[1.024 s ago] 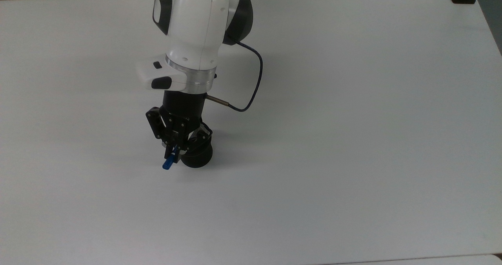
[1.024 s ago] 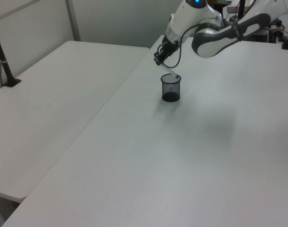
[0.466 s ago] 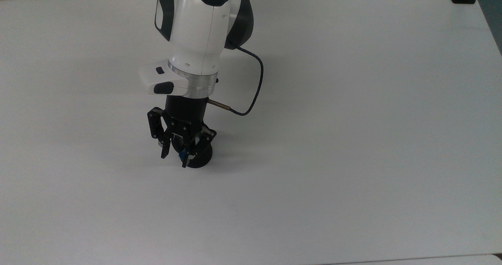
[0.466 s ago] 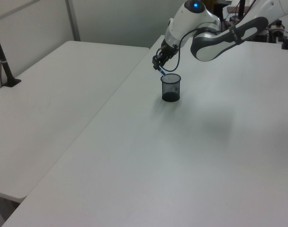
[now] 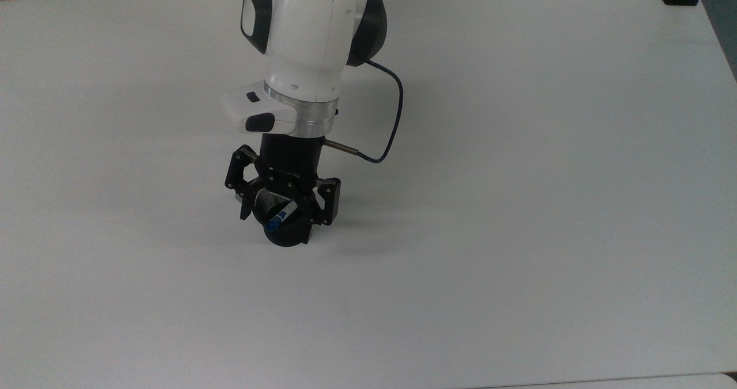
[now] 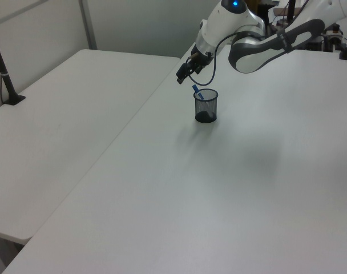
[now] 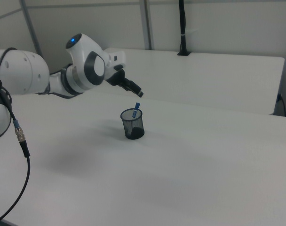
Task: Insert the marker
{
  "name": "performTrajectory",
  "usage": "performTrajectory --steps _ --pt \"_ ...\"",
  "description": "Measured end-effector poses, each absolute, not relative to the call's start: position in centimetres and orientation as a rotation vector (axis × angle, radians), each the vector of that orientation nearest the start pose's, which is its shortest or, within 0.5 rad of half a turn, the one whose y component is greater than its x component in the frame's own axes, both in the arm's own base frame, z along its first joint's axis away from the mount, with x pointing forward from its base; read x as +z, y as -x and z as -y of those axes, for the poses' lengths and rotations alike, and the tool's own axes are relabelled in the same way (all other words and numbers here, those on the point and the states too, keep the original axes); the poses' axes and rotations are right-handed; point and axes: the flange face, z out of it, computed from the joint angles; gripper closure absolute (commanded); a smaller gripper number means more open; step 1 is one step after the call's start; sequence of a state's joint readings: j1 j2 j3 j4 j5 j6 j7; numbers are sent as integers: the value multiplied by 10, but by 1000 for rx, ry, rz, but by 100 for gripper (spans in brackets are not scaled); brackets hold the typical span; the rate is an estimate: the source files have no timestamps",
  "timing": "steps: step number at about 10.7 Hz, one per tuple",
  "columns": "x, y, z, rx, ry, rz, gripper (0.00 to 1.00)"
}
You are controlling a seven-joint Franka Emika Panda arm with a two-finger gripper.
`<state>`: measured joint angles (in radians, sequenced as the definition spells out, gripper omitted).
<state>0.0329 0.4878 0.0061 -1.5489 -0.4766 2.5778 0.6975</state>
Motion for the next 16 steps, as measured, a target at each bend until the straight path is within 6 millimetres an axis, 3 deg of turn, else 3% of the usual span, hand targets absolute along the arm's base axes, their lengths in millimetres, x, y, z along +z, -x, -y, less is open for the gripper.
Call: performTrajectory --steps 2,5,8,11,13,16 --pt "444 -719 -61 -912 3141 -486 0" --pt "502 -680 -82 -581 3199 -396 0" --pt "554 -634 -66 -338 3245 -173 0" --pt "575 -597 -44 -83 3247 37 0" --pt "586 -583 -36 -33 3231 34 0" --pt "589 -580 -27 -29 3186 -6 0"
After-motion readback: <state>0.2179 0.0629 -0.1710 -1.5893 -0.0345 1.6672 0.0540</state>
